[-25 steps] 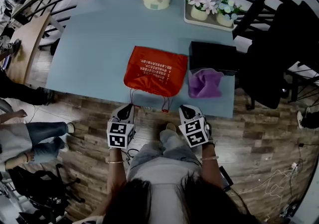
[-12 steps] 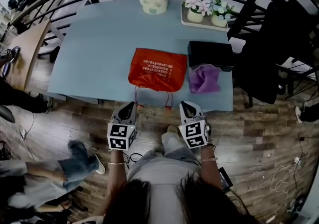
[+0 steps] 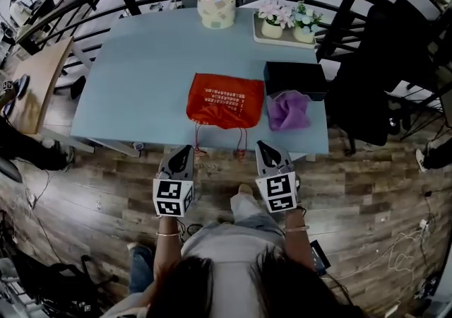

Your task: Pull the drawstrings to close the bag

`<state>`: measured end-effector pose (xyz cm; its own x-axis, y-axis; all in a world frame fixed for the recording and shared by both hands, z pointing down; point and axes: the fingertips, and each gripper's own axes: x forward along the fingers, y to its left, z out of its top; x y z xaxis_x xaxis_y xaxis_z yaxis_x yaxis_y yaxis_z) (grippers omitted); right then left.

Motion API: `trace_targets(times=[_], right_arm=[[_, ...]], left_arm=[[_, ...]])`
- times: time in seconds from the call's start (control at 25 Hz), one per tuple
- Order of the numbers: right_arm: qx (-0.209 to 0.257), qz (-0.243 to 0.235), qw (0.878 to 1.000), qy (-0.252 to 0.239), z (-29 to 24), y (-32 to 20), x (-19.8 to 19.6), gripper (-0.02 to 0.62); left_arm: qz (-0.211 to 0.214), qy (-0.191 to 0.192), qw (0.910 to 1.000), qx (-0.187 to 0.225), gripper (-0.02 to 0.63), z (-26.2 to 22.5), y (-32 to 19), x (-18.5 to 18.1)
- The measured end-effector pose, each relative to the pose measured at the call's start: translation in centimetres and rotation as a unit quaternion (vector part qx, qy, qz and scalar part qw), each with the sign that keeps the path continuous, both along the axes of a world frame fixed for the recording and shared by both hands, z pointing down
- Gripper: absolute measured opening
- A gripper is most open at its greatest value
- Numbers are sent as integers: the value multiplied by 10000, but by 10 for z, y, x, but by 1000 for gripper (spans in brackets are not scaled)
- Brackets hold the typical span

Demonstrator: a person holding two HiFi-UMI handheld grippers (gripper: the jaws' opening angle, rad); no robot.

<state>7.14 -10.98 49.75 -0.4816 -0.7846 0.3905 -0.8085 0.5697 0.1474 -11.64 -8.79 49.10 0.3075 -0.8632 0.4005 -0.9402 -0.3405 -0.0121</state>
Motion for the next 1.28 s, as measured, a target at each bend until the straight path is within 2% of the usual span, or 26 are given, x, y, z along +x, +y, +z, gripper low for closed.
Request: trace_targets(times=[0.28,0.48,0.8,1.28], right_arm=[[366,-21,9993,27,-29,9,-8,25],[646,127,9975,-254,-55,14,-8,25],[889,343,9950,-310,-76,32,-3,25],[1161,385,9918,-374,-94,84,-3,25]], left_arm=[[21,148,9996,245,20,-20,5,-5],[91,-157,9981,590,20,-43,10,-7],[128,237,9945,1008,20,-79,26,-7],[148,379,9907,1299,17,-101,76,-12]])
